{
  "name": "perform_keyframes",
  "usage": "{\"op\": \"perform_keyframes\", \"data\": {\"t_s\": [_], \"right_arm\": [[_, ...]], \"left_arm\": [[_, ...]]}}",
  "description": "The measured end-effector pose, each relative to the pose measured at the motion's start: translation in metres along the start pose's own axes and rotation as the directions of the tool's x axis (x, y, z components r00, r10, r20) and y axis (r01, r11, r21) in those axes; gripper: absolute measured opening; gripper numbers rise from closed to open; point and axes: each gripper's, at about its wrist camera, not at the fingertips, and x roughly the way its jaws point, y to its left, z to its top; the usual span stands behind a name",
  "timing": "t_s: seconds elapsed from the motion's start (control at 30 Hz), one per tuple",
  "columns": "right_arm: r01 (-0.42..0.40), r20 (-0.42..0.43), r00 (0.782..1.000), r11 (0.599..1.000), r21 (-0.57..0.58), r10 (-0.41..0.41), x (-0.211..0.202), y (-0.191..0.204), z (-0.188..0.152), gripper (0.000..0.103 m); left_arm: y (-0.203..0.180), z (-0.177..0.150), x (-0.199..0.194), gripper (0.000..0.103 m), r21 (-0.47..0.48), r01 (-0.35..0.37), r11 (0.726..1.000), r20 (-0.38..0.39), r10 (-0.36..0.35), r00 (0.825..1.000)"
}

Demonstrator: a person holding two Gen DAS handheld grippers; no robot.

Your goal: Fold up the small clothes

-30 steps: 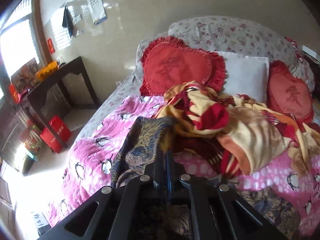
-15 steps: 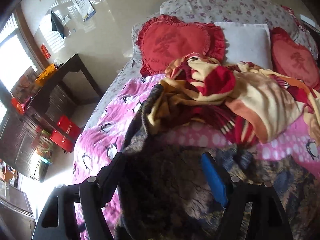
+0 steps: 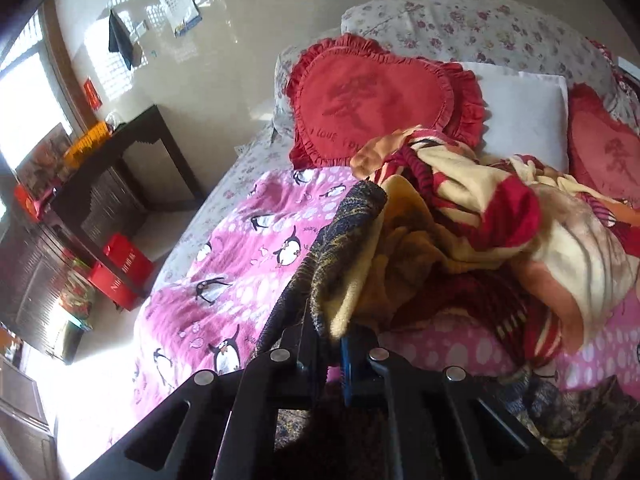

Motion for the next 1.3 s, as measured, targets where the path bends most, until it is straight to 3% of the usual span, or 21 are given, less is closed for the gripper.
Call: {"op": "perform_keyframes", "data": {"t_s": [0.2, 0.33, 0.47, 0.53, 0.63, 0.77, 0.8, 0.9, 0.97, 1.0, 1.03, 1.1, 1.17, 1.2, 1.23, 1.27, 1.3], "right_arm": [[0.008, 0.134, 0.991, 0.993, 0.116, -0.024, -0.102, -0.056, -0.036, 0.008], [0.084, 0.192, 0.973, 0.971, 0.225, -0.128, -0.158, -0.103, -0.083, 0.008], [0.224, 0.124, 0.953, 0.918, 0.327, -0.277, -0.177, -0.15, -0.143, 0.008], [0.325, 0.061, 0.929, 0.885, 0.333, -0.364, -0.178, -0.167, -0.17, 0.008], [0.375, -0.028, 0.922, 0.873, 0.313, -0.386, -0.177, -0.183, -0.19, 0.008], [0.346, -0.004, 0.93, 0.87, 0.35, -0.368, -0.192, -0.195, -0.188, 0.009], [0.327, 0.018, 0.934, 0.877, 0.352, -0.356, -0.194, -0.194, -0.179, 0.014], [0.261, 0.063, 0.955, 0.92, 0.294, -0.291, -0.182, -0.179, -0.149, 0.049], [0.238, 0.077, 0.963, 0.948, 0.213, -0.259, -0.164, -0.163, -0.119, 0.051], [0.249, 0.074, 0.962, 0.954, 0.164, -0.264, -0.151, -0.154, -0.106, 0.056], [0.265, 0.049, 0.961, 0.959, 0.098, -0.271, -0.131, -0.145, -0.089, 0.072], [0.284, -0.026, 0.958, 0.959, 0.008, -0.284, -0.089, -0.138, -0.063, 0.081], [0.297, -0.121, 0.946, 0.954, -0.037, -0.3, -0.048, -0.141, -0.045, 0.081], [0.286, -0.163, 0.943, 0.957, -0.048, -0.29, -0.032, -0.144, -0.038, 0.07], [0.241, -0.218, 0.944, 0.969, -0.056, -0.248, -0.015, -0.148, -0.032, 0.022], [0.197, -0.263, 0.943, 0.979, -0.05, -0.203, -0.005, -0.148, -0.026, 0.006], [0.174, -0.272, 0.946, 0.984, -0.032, -0.176, -0.002, -0.148, -0.018, 0.007]], "left_arm": [[-0.003, 0.002, 0.006, 0.097, 0.011, -0.06, 0.998, 0.011, 0.06, 0.998], [-0.008, 0.002, 0.009, 0.097, 0.032, -0.104, 0.994, 0.02, 0.103, 0.994], [-0.008, 0.003, 0.008, 0.097, 0.046, -0.125, 0.991, 0.021, 0.124, 0.992], [-0.009, 0.002, 0.006, 0.097, 0.046, -0.13, 0.99, 0.011, 0.129, 0.992], [-0.01, 0.0, -0.002, 0.097, 0.019, -0.092, 0.996, 0.013, 0.091, 0.996], [-0.017, 0.001, -0.004, 0.097, 0.011, -0.084, 0.996, 0.019, 0.084, 0.996], [-0.019, 0.001, -0.002, 0.097, 0.016, -0.09, 0.996, 0.013, 0.09, 0.996], [-0.023, 0.002, 0.003, 0.097, 0.023, -0.086, 0.996, 0.003, 0.086, 0.996], [-0.025, 0.0, 0.004, 0.097, 0.033, -0.088, 0.996, 0.002, 0.088, 0.996], [-0.025, -0.001, 0.005, 0.097, 0.038, -0.092, 0.995, -0.003, 0.092, 0.996], [-0.025, -0.001, 0.007, 0.097, 0.043, -0.093, 0.995, -0.008, 0.093, 0.996], [-0.025, 0.0, 0.008, 0.097, 0.05, -0.09, 0.995, -0.012, 0.091, 0.996], [-0.025, 0.0, 0.009, 0.097, 0.057, -0.082, 0.995, -0.01, 0.083, 0.996], [-0.025, -0.001, 0.009, 0.097, 0.063, -0.078, 0.995, -0.01, 0.079, 0.997], [-0.024, -0.001, 0.01, 0.097, 0.07, -0.074, 0.995, -0.01, 0.075, 0.997], [-0.025, -0.001, 0.01, 0.097, 0.078, -0.071, 0.994, -0.007, 0.072, 0.997], [-0.025, 0.0, 0.012, 0.097, 0.084, -0.07, 0.994, -0.003, 0.071, 0.997]]}}
